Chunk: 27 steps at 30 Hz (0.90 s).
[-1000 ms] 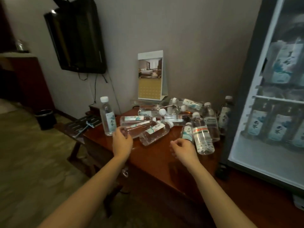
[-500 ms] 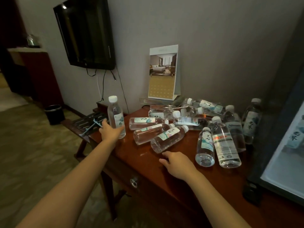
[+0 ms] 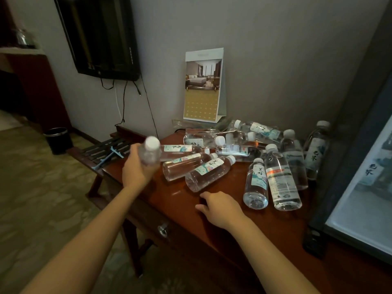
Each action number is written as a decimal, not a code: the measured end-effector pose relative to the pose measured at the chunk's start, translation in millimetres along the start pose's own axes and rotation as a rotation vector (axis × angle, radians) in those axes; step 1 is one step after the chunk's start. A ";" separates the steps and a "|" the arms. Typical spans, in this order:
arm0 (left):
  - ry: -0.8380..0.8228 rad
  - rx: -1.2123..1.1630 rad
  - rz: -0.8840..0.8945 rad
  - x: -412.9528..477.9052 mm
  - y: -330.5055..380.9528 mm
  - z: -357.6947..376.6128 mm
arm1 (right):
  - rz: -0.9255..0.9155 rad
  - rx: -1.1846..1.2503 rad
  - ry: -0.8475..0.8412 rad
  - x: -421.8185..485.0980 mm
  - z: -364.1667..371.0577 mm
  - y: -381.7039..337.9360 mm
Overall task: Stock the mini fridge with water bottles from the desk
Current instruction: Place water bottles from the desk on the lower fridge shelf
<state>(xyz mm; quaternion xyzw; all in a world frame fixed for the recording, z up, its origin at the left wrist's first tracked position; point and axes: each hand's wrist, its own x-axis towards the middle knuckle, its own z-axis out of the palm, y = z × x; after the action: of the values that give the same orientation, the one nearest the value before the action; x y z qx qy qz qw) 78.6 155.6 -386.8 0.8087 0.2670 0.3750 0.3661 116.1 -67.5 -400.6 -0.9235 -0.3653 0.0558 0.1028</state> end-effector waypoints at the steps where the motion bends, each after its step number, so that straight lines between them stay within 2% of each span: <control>1: -0.031 0.066 0.055 -12.7 -0.1 -1.5 | 0.002 0.001 -0.001 -0.4 -0.2 -0.6; 4: -0.125 0.178 0.258 -52.5 -4.4 -1.1 | 0.010 0.010 -0.027 -3.3 -1.4 -2.6; 6: -0.137 0.182 0.325 -72.6 -3.7 -1.3 | 0.012 0.040 -0.051 -7.8 -2.8 -2.3; 12: -0.163 0.024 0.200 -87.3 26.7 -21.2 | -0.020 0.260 -0.099 -38.2 -18.2 6.0; 16: -0.404 -0.343 0.119 -99.8 55.8 -37.3 | -0.053 0.392 0.011 -62.6 -31.5 5.3; 18: -0.580 -0.493 0.083 -110.0 78.4 -42.7 | -0.091 0.553 0.058 -76.0 -41.7 5.5; 22: -0.905 -0.572 0.119 -124.1 126.0 -39.0 | -0.133 0.821 0.036 -115.0 -65.6 24.7; 27: -0.998 -0.697 0.061 -149.8 176.2 -3.5 | 0.013 0.931 0.229 -168.0 -72.1 58.6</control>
<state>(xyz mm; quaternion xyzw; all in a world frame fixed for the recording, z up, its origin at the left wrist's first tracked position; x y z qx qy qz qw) 17.2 -52.7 -307.2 0.7269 -0.0986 0.0265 0.6791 45.7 -235.3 -339.2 -0.7819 -0.2819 0.1121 0.5446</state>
